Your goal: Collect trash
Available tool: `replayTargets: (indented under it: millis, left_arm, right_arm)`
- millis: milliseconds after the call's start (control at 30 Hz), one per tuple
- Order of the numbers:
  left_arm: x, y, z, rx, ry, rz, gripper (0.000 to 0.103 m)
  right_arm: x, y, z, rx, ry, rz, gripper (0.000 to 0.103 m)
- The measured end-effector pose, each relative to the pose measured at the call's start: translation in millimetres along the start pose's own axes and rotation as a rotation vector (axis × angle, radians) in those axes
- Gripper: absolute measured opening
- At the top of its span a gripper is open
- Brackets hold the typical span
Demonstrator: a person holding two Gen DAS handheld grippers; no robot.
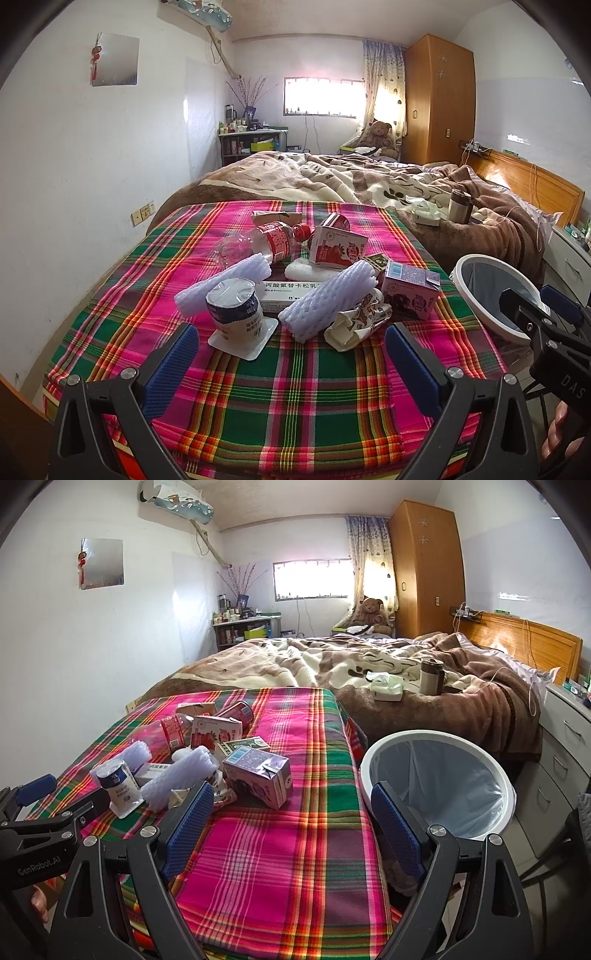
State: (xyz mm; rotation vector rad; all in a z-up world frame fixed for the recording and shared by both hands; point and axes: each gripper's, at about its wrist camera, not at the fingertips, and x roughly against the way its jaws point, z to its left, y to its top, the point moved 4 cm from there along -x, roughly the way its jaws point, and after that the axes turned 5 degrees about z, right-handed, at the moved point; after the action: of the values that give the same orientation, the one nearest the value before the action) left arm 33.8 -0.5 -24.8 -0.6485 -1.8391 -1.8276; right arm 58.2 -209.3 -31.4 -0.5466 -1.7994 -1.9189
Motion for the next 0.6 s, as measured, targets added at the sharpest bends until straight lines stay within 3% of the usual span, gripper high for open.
replayTargets:
  millis: [600]
  left_arm:
    - [0.5, -0.7, -0.5, 0.001, 0.004, 0.002, 0.103]
  right_arm:
    - [0.0, 0.9, 1.2, 0.009, -0.009, -0.004, 0.089]
